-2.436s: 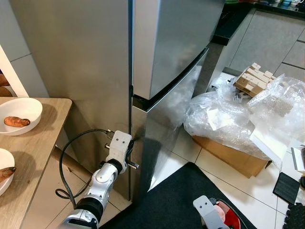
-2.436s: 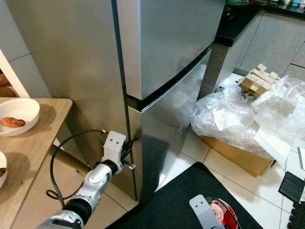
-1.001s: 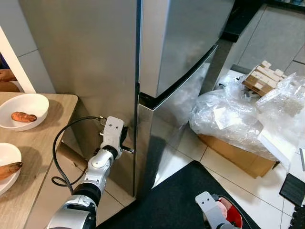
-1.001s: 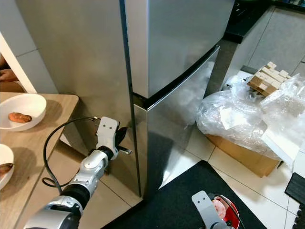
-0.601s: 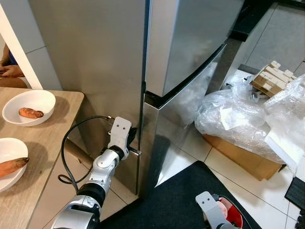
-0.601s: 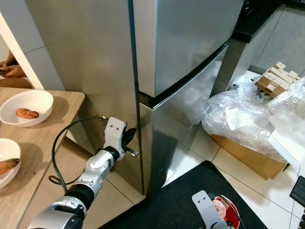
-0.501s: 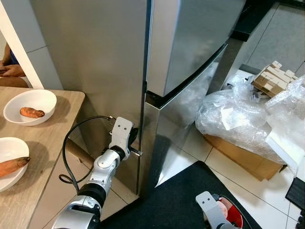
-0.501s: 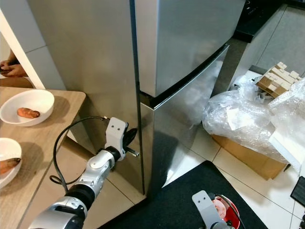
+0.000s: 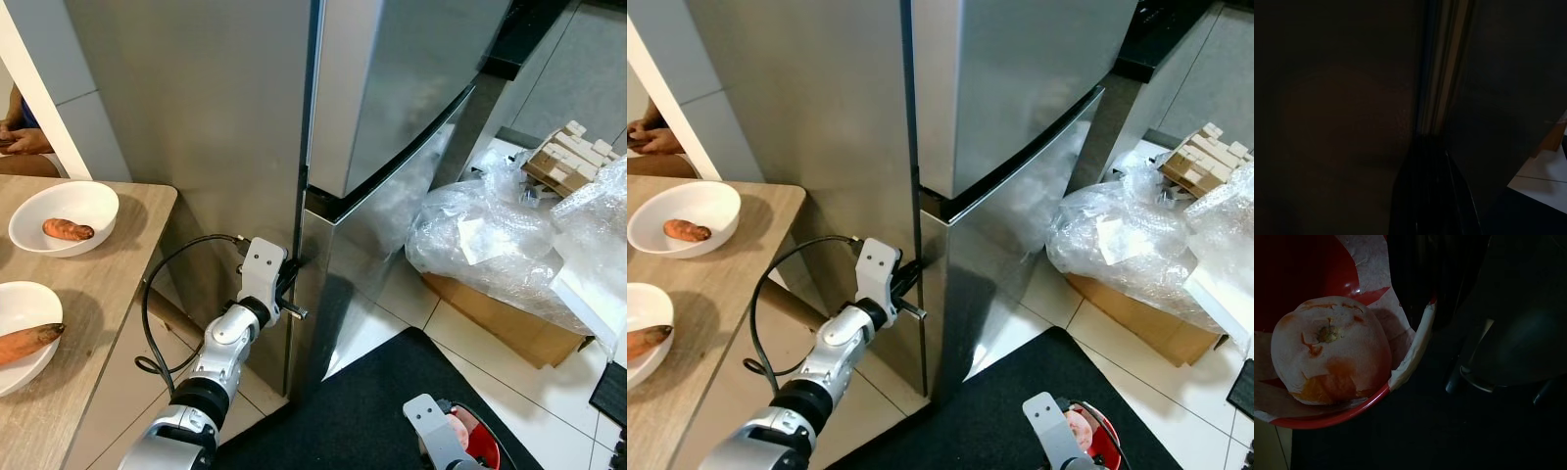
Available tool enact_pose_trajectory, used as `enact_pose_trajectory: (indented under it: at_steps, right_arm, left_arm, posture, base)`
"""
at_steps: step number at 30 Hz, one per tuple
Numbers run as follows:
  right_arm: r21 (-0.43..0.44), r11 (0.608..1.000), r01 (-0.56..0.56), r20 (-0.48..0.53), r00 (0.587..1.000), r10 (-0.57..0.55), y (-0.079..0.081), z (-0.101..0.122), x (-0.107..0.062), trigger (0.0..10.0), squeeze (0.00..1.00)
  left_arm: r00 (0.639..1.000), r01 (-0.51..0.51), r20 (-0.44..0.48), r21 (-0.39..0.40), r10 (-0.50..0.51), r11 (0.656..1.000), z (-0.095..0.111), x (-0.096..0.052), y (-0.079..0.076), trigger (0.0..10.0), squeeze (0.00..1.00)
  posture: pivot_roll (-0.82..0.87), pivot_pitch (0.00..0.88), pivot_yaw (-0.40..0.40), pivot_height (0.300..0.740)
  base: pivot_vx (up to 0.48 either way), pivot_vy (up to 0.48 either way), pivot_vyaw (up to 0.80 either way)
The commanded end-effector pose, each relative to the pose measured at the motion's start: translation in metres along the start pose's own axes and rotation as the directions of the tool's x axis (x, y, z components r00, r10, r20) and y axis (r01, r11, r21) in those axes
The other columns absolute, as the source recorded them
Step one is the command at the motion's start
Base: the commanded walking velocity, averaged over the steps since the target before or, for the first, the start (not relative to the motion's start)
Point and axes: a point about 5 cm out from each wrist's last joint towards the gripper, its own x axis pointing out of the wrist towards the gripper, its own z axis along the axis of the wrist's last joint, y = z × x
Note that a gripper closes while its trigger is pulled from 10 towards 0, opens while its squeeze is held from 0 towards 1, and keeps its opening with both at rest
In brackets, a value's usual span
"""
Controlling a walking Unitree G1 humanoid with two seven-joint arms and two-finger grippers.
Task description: Restocking fridge
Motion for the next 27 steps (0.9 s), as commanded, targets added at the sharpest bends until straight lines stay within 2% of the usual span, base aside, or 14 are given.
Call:
enact_pose_trajectory:
  at_steps: [1,4,10,14,17,27]
  right_arm:
    - [0.011,1.0,0.018,0.002,1.0,-0.018,-0.002,-0.001,-0.001,10.0,0.0]
    - [0.011,1.0,0.02,0.001,1.0,-0.02,-0.002,-0.002,-0.001,10.0,0.0]
    - [0.017,0.999,0.028,-0.001,1.0,-0.028,-0.004,-0.004,-0.001,10.0,0.0]
    - [0.021,0.999,0.032,-0.003,0.999,-0.032,-0.004,-0.005,-0.002,10.0,0.0]
    - [0.028,0.999,0.037,-0.007,0.999,-0.036,-0.004,-0.008,-0.002,10.0,0.0]
    - [0.042,0.998,0.044,-0.01,0.999,-0.044,-0.004,-0.012,-0.003,10.0,0.0]
  left_arm:
    - [0.997,0.08,-0.024,-0.007,-0.08,0.997,-0.005,0.004,-0.02,10.0,0.0]
    - [0.997,0.075,-0.024,-0.002,-0.075,0.997,-0.005,0.005,-0.018,10.0,0.0]
    - [0.996,0.087,-0.005,-0.046,-0.087,0.995,-0.001,0.006,-0.012,10.0,0.0]
    - [0.991,0.132,0.009,-0.069,-0.132,0.989,0.0,0.007,-0.014,10.0,0.0]
    - [0.983,0.184,0.022,-0.055,-0.183,0.981,0.003,0.008,-0.019,10.0,0.0]
    - [0.966,0.26,0.036,-0.053,-0.258,0.964,0.004,0.011,-0.027,10.0,0.0]
  posture:
    - [-0.15,0.131,-0.042,0.7]
    - [-0.15,0.131,-0.041,0.7]
    - [-0.17,0.124,-0.028,0.7]
    - [-0.17,0.121,-0.024,0.7]
    - [-0.17,0.115,-0.014,0.7]
    - [-0.19,0.102,0.002,0.7]
  base:
    - [0.0,0.0,0.0]
    - [0.0,0.0,0.0]
    - [0.0,0.0,0.0]
    - [0.0,0.0,0.0]
    - [0.0,0.0,0.0]
    - [0.0,0.0,0.0]
